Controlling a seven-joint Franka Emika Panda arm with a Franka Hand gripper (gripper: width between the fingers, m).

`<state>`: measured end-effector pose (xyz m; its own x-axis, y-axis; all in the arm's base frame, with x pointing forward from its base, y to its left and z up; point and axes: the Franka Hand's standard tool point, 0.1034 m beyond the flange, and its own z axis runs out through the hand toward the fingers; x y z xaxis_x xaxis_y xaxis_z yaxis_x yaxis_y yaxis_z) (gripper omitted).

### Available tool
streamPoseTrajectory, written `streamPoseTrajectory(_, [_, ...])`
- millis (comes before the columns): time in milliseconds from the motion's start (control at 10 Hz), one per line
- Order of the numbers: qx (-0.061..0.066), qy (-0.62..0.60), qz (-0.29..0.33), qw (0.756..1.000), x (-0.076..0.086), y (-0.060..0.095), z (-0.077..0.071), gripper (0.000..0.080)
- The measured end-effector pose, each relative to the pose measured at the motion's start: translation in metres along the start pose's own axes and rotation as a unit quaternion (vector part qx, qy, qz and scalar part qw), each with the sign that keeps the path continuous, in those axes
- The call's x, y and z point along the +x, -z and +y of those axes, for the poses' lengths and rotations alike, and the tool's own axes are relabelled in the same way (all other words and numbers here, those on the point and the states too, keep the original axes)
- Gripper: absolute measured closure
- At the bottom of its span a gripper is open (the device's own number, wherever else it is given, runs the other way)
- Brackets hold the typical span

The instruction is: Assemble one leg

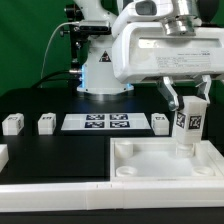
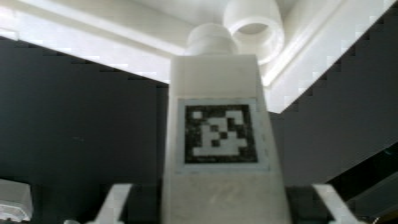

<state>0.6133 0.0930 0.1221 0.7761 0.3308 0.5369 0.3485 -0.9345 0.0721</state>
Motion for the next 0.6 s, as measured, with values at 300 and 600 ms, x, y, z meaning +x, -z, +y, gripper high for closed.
streamPoseTrajectory(300, [0.004, -0.001, -0.001, 1.000, 0.001, -0.006, -0.006, 0.0505])
streamPoseTrajectory(600, [0.009, 0.002, 0.000, 1.000, 0.005, -0.012, -0.014, 0.0505])
